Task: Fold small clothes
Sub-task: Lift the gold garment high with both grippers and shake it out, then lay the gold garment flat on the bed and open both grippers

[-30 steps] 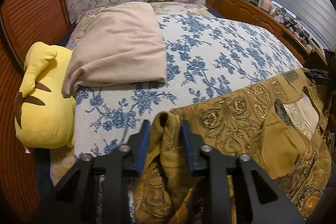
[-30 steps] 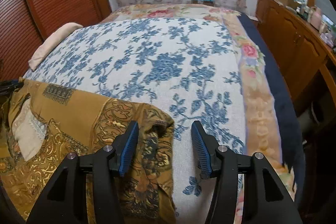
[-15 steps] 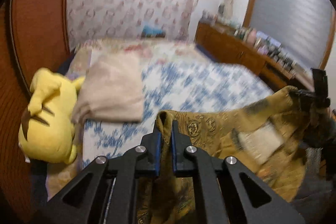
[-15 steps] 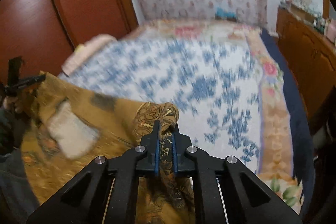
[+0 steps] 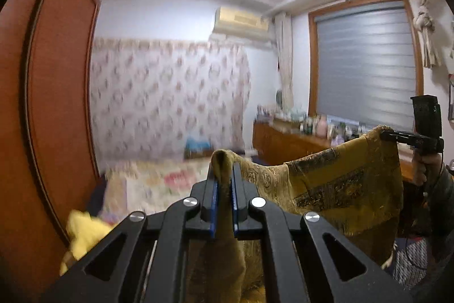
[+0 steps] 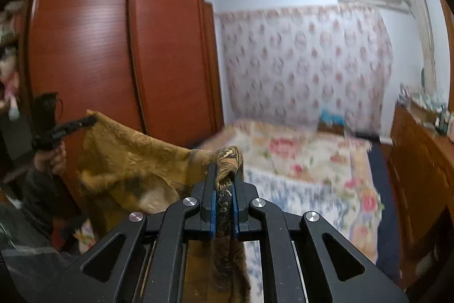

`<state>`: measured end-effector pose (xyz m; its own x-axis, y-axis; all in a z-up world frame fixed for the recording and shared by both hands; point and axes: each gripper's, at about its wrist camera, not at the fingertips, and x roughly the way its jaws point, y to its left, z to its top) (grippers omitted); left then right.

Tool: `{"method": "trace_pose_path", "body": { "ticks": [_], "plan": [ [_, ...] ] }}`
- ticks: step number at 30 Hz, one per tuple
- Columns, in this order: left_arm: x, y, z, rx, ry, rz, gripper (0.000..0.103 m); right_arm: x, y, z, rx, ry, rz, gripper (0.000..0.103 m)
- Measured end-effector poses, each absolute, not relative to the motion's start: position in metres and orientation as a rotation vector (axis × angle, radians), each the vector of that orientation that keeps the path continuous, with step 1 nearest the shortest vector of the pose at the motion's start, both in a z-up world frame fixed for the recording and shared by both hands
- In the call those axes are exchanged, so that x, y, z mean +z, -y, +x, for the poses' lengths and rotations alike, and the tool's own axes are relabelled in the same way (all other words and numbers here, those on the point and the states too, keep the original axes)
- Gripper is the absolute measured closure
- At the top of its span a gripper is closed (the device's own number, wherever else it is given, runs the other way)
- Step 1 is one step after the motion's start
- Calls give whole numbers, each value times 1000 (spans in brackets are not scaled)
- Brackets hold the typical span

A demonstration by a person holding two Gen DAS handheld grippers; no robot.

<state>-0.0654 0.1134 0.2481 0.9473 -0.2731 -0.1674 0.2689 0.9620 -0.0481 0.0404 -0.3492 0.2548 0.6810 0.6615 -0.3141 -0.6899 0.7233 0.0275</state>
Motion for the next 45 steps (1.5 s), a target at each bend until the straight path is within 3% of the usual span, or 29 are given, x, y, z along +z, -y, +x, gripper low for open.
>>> {"method": "trace_pose_path", "body": {
  "ticks": [8,16,24,35,45],
  "plan": [
    [318,-136,-73,-195,-38,26,98,349,352,10,696,-134,-121,98],
    [308,-155,-51,-147,-59,32,98,362,378,16,591,-131,-124,98],
    [227,-144,65,-116,-250,32,98,279,388,125,495,-326,-140,98],
    [62,-122,215,-77,-582,30,98,89,365,285,442,-655,-216,98],
    [33,-110,280,-81,-667,25,98,29,367,370,430,-758,-190,98]
  ]
}}
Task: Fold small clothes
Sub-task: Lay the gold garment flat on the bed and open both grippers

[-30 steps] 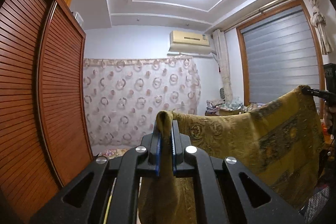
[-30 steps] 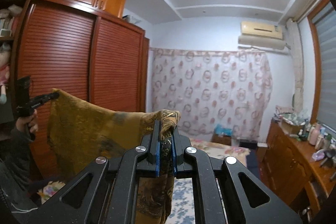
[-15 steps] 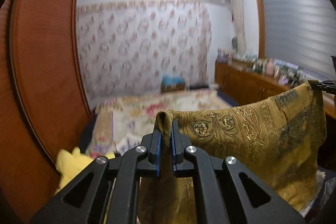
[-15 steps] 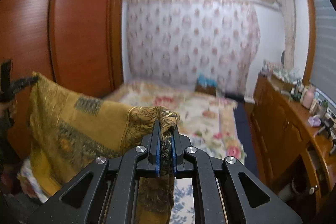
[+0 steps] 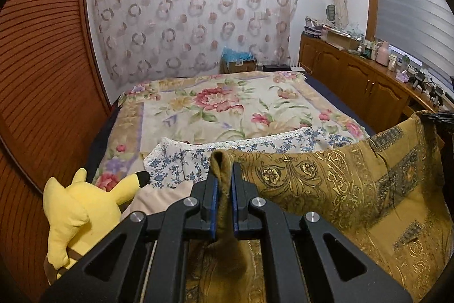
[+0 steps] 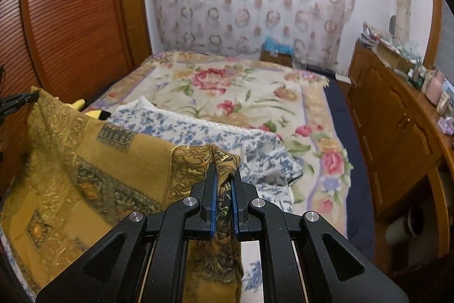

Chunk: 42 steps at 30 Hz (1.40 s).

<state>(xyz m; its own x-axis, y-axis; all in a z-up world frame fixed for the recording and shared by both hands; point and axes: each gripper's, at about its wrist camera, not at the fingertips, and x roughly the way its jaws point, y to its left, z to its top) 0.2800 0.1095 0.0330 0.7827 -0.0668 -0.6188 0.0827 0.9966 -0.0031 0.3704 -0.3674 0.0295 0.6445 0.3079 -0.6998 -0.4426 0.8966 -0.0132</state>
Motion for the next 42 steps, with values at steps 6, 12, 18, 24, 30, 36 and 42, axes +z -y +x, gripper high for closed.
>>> {"method": "trace_pose_path", "body": {
  "ticks": [6,12,18,24,30,36,42],
  "plan": [
    [18,-113,293,-128,-725,12,97,11,371,385,423,-788,-162,93],
    [16,-121,279,-135,-740,4,83,6,368,365,396,-760,-147,65],
    [-2,-128,246,-139,-761,-15,66,-1,372,334,375,-779,-128,64],
    [-20,-132,217,-89,-773,-32,64,-5,383,305,351,-799,-137,64],
    [-31,-127,203,-88,-775,-3,64,-23,397,282,281,-856,-142,64],
    [-35,-123,194,-95,-784,14,64,-47,413,268,240,-918,-127,64],
    [-42,-125,178,-68,-808,9,64,-59,416,259,262,-947,-112,64]
  ]
}}
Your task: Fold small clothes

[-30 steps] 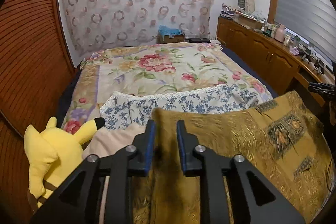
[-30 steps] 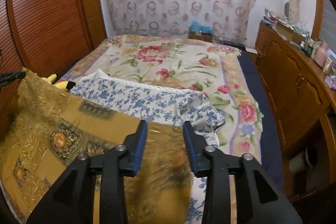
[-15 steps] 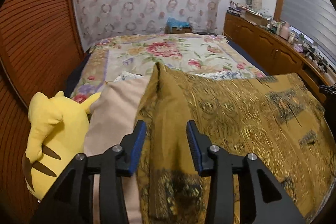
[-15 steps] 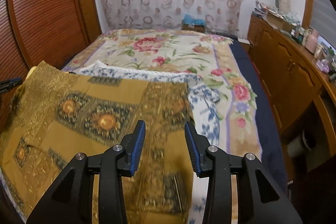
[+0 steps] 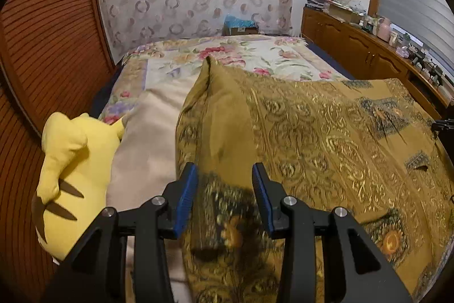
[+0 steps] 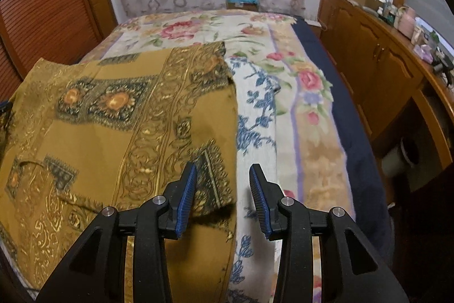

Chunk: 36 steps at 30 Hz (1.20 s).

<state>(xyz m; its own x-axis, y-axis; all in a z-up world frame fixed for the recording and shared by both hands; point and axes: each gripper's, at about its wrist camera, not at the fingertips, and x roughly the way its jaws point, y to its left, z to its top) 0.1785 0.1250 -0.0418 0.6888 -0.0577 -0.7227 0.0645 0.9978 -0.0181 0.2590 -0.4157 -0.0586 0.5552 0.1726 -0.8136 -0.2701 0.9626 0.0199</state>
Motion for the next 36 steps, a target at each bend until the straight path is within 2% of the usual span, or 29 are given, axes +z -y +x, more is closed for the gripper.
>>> {"method": "trace_pose_path", "body": {
  "ticks": [4,6,8,11,19,23,25,26,28,36],
  "plan": [
    [-44,-129,166,-60,-811,-13,64,-63,411,261,286,-971,-111,64],
    [-47,-131,163,-61,-813,-27,64,-63,406,261,302,-977,-131,71],
    [-49,-132,161,-70,-816,-37,64,-60,400,260,316,-968,-152,87],
    [-53,-133,160,-69,-822,-41,64,-51,394,256,368,-941,-144,97],
    [-53,-130,158,-87,-811,-45,64,-30,379,256,443,-891,-109,101],
    [-56,-129,157,-102,-808,-49,78,-28,381,258,448,-887,-86,101],
    [-58,-128,158,-101,-814,-50,82,-28,381,260,446,-888,-82,101],
    [-58,-128,158,-100,-815,-50,90,-29,381,260,446,-889,-79,101],
    [-56,-128,157,-105,-808,-54,100,-31,382,262,448,-892,-76,101],
    [-21,-131,136,-114,-704,-115,103,-1,387,249,472,-795,-25,102]
  ]
}}
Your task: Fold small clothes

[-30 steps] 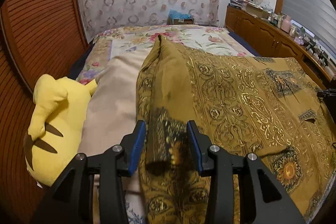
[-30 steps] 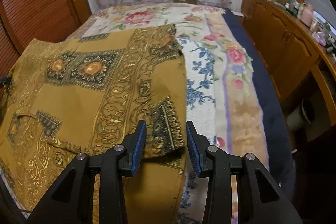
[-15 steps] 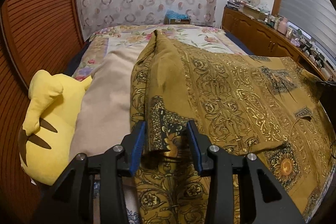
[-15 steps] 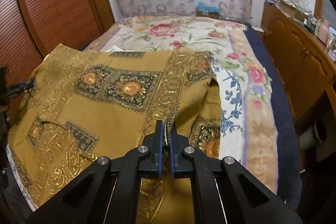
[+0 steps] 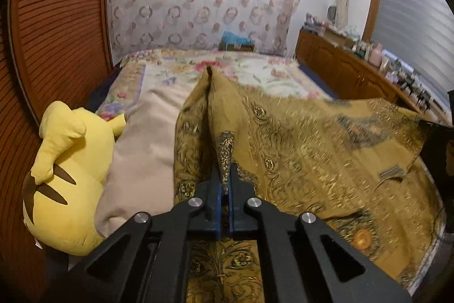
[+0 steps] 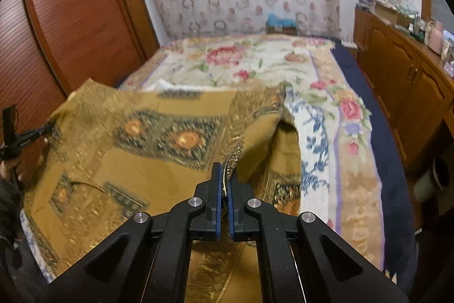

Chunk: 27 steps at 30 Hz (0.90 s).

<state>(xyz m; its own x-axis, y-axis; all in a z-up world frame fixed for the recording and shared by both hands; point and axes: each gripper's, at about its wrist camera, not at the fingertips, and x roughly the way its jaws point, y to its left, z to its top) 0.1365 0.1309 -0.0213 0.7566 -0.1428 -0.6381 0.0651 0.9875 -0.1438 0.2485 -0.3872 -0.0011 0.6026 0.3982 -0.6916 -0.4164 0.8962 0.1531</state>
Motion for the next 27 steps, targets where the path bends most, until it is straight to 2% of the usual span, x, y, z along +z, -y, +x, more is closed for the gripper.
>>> {"method": "trace_pose_path", "body": {
  "ticks": [12,27],
  "plan": [
    [6,-136,91,-134,-615,-135,103,42,393,191,458,-701,-48,103],
    [-16,-146,29,-122,-614,-204,103,35,406,120,431,-715,-32,103]
  ]
}}
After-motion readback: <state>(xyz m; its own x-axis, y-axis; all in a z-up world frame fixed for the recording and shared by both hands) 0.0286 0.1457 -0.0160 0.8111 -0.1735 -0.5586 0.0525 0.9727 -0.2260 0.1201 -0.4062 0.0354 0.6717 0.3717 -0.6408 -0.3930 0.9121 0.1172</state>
